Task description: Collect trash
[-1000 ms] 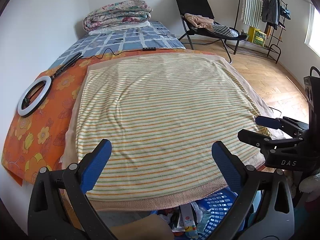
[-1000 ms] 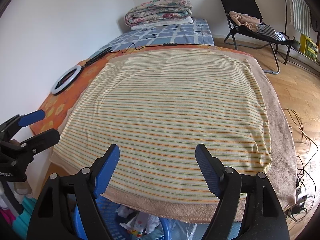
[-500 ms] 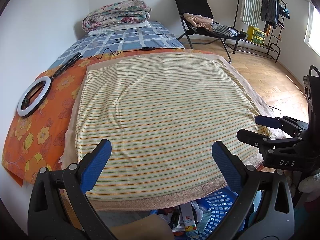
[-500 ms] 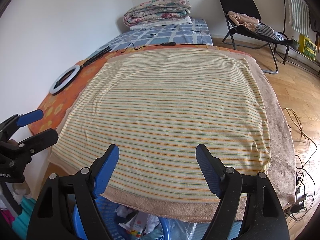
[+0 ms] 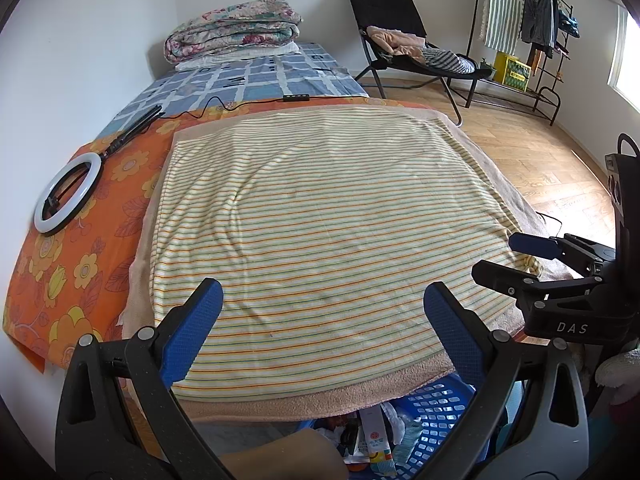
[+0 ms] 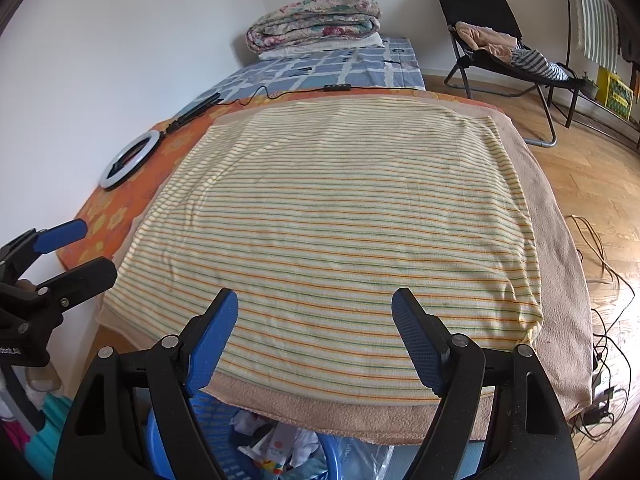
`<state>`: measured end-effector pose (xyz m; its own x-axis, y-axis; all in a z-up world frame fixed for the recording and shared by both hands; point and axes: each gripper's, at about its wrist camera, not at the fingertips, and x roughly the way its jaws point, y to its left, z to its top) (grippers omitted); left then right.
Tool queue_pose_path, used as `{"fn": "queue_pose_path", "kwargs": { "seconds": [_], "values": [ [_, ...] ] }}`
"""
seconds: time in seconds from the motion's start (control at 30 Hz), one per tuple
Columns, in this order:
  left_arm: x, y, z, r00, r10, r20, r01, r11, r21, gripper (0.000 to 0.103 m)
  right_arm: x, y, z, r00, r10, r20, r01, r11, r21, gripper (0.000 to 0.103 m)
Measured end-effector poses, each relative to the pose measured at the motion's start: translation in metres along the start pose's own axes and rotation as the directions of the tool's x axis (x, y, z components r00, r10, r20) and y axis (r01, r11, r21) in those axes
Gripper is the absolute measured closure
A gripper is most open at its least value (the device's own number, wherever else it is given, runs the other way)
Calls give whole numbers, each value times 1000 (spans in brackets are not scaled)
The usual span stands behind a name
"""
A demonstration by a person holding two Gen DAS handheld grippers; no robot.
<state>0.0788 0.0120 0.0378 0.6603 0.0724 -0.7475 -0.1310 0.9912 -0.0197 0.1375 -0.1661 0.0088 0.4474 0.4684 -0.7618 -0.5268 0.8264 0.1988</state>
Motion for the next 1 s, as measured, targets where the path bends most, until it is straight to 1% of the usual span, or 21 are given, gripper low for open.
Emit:
{"fn": "queue_pose_path", "kwargs": {
  "seconds": [0.33,0.8,1.0],
  "values": [
    [0,1,0,1000,4,-1,-4,1000,-1,1,1,-1,-1,1000,0,-2,0,1000,7,24],
    [-2,3,-1,999,34,-5,-34,999,-13,1,1,-2,-3,1000,-1,-3,1,1000,9,24],
    [-2,3,-1,999,34,-3,-34,999,-15,1,2,-2,-6,1000,-1,-7,1,1000,8,24]
  ]
}}
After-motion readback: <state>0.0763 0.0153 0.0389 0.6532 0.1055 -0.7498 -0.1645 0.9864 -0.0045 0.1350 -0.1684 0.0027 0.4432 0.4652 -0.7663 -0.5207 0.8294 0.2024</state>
